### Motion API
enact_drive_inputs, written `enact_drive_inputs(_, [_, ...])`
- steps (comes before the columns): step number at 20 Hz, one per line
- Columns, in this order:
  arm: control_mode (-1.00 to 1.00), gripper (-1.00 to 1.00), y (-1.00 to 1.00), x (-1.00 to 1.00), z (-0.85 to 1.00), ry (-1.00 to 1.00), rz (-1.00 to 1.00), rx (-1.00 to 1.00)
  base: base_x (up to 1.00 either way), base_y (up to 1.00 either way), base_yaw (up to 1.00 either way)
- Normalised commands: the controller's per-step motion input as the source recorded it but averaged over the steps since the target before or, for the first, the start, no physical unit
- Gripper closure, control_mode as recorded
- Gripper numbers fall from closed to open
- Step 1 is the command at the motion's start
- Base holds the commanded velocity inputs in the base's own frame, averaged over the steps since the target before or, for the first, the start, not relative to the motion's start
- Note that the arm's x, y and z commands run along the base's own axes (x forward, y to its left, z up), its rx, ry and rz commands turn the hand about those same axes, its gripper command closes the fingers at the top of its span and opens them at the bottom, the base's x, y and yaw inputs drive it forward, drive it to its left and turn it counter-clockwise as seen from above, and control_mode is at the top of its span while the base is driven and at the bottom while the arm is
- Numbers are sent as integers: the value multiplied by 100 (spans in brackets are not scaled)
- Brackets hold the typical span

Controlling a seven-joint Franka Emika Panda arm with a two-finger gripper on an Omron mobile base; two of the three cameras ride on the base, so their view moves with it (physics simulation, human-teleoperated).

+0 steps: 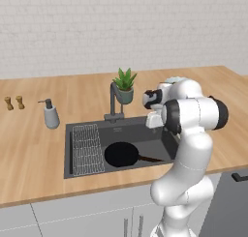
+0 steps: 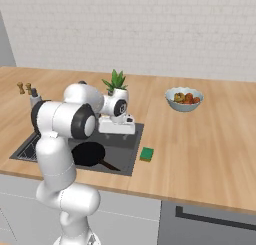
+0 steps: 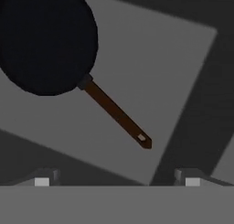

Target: Pick the pan and sponge and place them into the sink. Then turn on the water.

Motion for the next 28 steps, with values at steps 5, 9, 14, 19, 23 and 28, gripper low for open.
enact_drive_inputs(5, [-100, -100, -48, -11, 0, -1, -6, -10, 0, 0, 0])
enact_drive_inputs(9, [-100, -100, -66, -19, 0, -7, -9, -5, 0, 0, 0])
enact_drive_inputs(14, [-100, -100, -68, -17, -2, -12, -12, 0, 0, 0, 0])
enact_drive_inputs(19, [-100, -100, -46, -1, -4, -9, -7, 0, 0, 0, 0])
enact_drive_inputs(23, [-100, -100, -32, 0, -15, -4, -5, 0, 0, 0, 0])
enact_drive_inputs(28, [-100, -100, -26, 0, -16, 0, -6, 0, 0, 0, 0])
